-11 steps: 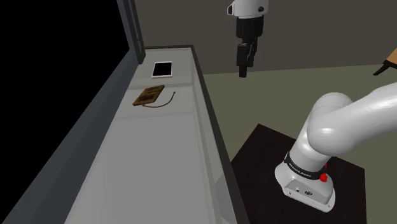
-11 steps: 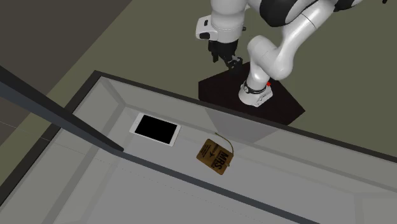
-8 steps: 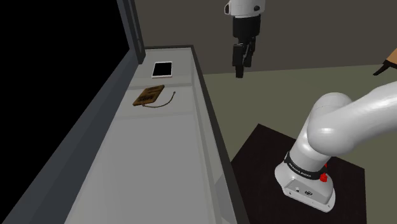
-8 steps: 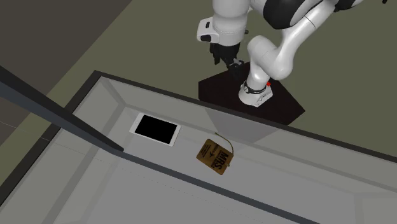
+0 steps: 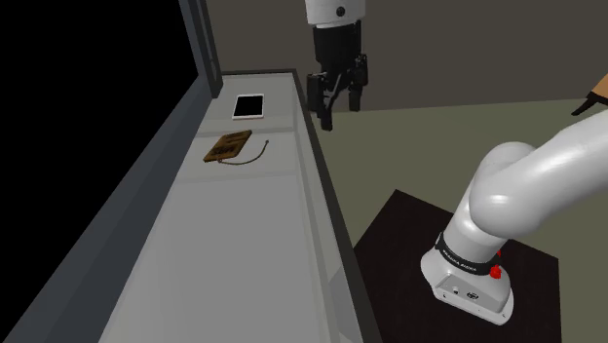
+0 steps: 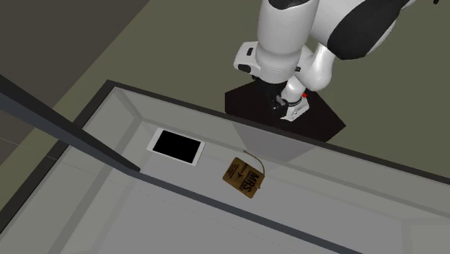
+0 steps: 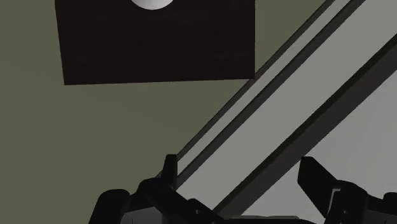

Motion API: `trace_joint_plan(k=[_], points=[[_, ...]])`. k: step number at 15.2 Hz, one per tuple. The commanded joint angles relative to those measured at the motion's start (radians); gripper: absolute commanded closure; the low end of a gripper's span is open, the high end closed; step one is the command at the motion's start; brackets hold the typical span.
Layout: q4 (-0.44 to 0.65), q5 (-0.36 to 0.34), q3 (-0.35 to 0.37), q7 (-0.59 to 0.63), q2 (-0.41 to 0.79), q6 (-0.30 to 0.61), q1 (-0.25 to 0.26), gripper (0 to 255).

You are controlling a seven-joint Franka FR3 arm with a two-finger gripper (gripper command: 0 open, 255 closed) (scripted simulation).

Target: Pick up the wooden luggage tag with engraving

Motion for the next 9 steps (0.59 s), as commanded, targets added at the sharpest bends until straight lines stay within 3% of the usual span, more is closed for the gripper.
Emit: trace_joint_plan(k=[1, 5, 9], points=[[0.050, 0.016, 0.055, 0.105, 0.053, 0.002, -0.011, 0], [0.183, 0.018, 0.165, 0.313, 0.190, 0.002, -0.039, 0], [0.343, -0.023, 0.274, 0.535, 0.362, -0.005, -0.060, 0]])
